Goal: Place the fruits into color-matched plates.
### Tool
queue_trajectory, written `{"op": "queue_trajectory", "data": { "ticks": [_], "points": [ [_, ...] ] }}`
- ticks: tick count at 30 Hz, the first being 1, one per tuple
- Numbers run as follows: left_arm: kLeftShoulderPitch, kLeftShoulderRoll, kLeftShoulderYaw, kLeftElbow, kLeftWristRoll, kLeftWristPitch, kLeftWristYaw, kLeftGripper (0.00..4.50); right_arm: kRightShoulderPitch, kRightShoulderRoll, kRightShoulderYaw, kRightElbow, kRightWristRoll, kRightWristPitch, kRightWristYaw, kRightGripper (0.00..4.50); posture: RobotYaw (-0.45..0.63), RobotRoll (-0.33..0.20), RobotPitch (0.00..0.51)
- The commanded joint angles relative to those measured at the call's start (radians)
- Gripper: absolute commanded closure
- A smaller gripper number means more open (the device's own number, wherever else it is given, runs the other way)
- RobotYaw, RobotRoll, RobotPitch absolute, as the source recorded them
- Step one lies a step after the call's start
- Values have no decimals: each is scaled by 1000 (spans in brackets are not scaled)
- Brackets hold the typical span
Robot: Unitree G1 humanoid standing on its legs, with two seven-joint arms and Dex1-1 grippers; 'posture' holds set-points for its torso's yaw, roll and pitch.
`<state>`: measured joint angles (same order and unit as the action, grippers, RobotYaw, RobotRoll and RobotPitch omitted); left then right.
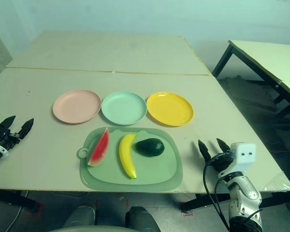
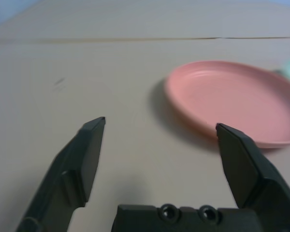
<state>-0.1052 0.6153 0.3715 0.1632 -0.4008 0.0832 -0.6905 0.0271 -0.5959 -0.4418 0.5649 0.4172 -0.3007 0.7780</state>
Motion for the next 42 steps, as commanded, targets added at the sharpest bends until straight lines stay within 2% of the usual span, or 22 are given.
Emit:
{"op": "queue_trajectory", "data": {
  "ticks": [1, 7, 11, 17, 26, 30, 34, 37, 39, 42],
  "points": [
    [-37, 49, -74, 18, -19, 8, -176, 28, 5, -70, -15, 37, -8, -43, 85, 0, 46, 0, 61],
    [-121, 167, -165, -2, -76, 65, -487, 28, -26, -172, 26, 94, -46, -121, 223, 0, 53, 0, 58],
    [-155, 211, -227, -34, -91, 74, -643, 28, -67, -209, 58, 122, -72, -157, 294, 0, 57, 0, 55],
    [-174, 229, -287, -78, -81, 50, -762, 28, -89, -241, 84, 145, -90, -198, 375, 0, 46, 0, 38],
    [-231, 218, -319, 15, -57, -33, -870, 28, -88, -327, 154, 85, -91, -175, 549, 0, 19, 0, 38],
    [-246, 218, -323, 26, -55, -48, -891, 28, -70, -408, 178, -40, -83, -101, 629, 0, 6, 0, 42],
    [-245, 218, -325, 33, -52, -63, -905, 28, 78, -544, 165, -261, -35, 189, 696, 0, 5, 0, 44],
    [-242, 209, -325, 40, -53, -69, -901, 28, 178, -604, 110, -358, -21, 250, 728, 0, -4, 0, 48],
    [-239, 204, -326, 44, -50, -76, -900, 28, 182, -625, 88, -424, 4, 325, 721, 0, -7, 0, 48],
    [-219, 205, -326, 32, -52, -80, -904, 28, 109, -651, 95, -543, 52, 489, 678, 0, -6, 0, 51]
  ]
}}
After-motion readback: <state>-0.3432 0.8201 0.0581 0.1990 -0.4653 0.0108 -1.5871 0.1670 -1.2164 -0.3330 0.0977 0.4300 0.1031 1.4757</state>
